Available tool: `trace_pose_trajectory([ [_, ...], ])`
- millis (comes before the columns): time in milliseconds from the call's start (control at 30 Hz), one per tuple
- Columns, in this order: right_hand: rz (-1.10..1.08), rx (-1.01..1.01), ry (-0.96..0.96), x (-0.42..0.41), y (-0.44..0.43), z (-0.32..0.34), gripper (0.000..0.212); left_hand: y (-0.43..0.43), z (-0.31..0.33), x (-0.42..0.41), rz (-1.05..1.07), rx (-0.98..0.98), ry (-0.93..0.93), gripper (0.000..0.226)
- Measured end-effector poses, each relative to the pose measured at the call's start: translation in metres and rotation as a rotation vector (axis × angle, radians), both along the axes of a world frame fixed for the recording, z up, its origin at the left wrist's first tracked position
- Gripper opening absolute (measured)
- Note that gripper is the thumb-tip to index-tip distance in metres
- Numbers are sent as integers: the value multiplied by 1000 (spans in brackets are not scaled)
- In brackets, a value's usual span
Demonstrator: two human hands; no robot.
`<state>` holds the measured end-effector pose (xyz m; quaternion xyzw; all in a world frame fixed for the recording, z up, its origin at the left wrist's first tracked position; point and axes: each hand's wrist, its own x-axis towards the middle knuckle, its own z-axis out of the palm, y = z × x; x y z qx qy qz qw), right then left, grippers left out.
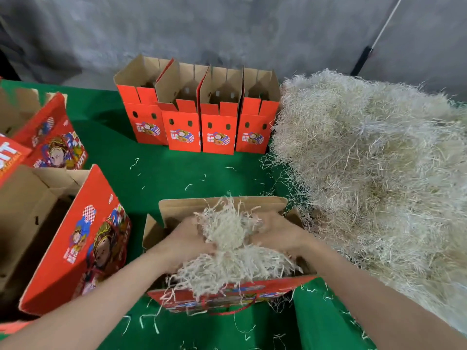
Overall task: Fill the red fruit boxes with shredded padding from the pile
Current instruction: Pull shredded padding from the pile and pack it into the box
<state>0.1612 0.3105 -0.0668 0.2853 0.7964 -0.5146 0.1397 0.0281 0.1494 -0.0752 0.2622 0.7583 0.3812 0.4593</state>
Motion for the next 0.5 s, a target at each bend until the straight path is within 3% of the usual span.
trace_pose_trajectory([
  [67,-69,119,-53,16,20,3,55,-12,2,-20,1,-58,76,44],
  [133,-117,104,-41,26,34,6,59,-22,1,-35,-11,-178,156,54],
  [200,34,12,-55,20,30,10,69,-18,-3,-34,-168,-225,196,60],
  [300,263,-103,-128,-7,5,8,86,10,-1,-10,-325,-54,10,31],
  [333,293,-86,-136,-15,-1,5,75,20,-4,-5,-357,-14,-53,26],
  [400,298,8,-179,-23,1,-4,32,31,-15,-8,-372,-49,-73,23],
  [433,336,113,-223,-23,7,-8,16,33,-22,-16,-400,-103,10,21],
  [500,424,344,-339,-18,23,-20,17,32,-37,-31,-539,-329,357,19],
])
